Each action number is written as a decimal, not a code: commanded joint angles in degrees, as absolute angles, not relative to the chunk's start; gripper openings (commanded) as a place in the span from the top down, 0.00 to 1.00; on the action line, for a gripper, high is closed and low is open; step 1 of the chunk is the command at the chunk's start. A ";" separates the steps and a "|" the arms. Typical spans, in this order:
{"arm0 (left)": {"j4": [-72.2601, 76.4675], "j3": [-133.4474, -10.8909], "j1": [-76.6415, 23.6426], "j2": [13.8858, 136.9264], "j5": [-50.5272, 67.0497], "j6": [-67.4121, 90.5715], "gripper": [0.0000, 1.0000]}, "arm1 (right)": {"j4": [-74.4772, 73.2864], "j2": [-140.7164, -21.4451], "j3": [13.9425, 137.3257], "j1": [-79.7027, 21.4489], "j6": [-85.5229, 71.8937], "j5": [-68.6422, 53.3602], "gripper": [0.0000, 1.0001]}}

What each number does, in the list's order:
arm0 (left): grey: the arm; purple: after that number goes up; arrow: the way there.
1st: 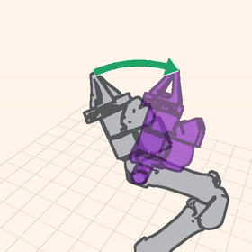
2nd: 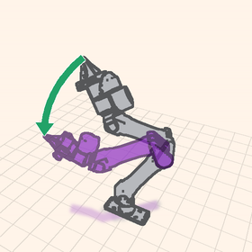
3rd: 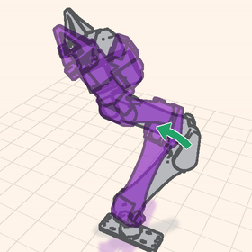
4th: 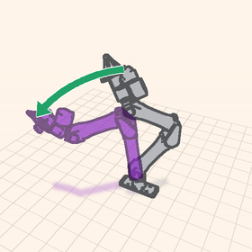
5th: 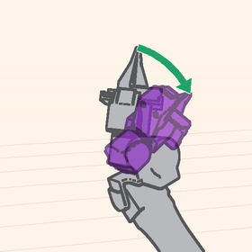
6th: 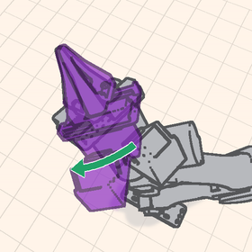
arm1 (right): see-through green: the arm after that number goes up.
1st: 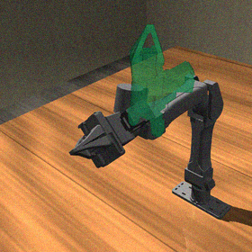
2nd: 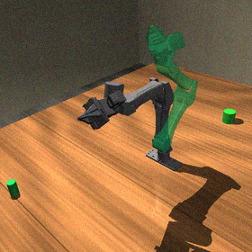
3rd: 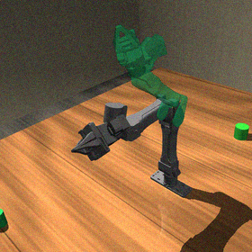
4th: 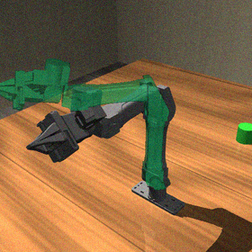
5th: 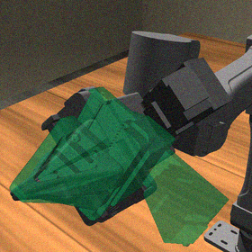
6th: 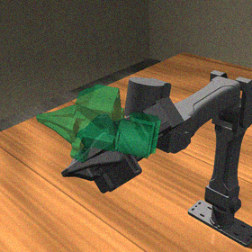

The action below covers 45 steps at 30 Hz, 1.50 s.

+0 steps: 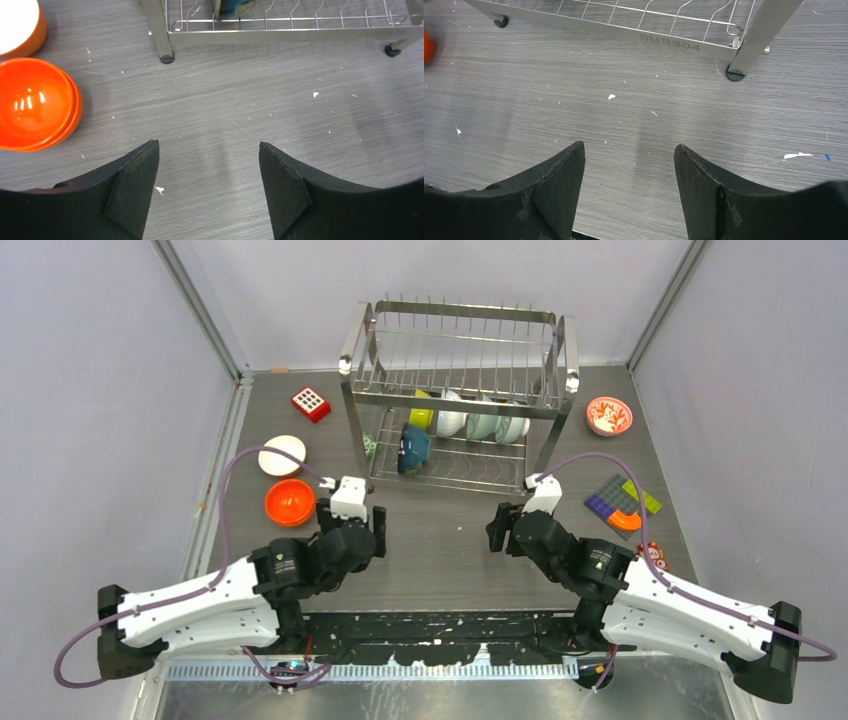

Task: Unload the bowls from the dish rack
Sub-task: Pick up the bowl from the dish rack.

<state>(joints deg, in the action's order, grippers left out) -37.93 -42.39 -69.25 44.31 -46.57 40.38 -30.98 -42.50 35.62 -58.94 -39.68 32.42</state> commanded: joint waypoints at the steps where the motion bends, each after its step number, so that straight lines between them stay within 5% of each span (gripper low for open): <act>1: -33.98 -46.75 -69.35 48.18 -53.00 37.89 0.24 | -25.40 -43.61 34.58 -59.24 -41.99 36.29 0.28; 7: -28.44 -45.00 -64.33 49.10 -49.62 37.31 0.22 | -20.60 -47.64 33.13 -59.29 -48.46 35.40 0.09; 14: -17.82 -45.15 -54.02 55.16 -31.99 38.14 0.28 | -15.20 -44.08 30.18 -59.30 -44.35 31.18 0.12; 30: 13.00 -40.54 -41.15 66.61 -13.86 37.79 0.28 | -13.42 -33.18 23.99 -59.28 -43.01 23.28 0.20; 45: 31.89 -36.26 -33.30 74.73 -4.03 31.79 0.41 | -17.25 -24.69 22.74 -59.32 -40.61 22.22 0.23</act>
<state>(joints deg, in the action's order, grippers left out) 20.75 -37.87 -35.05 73.03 -7.20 34.04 -17.65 -25.71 22.46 -59.02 -42.09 22.81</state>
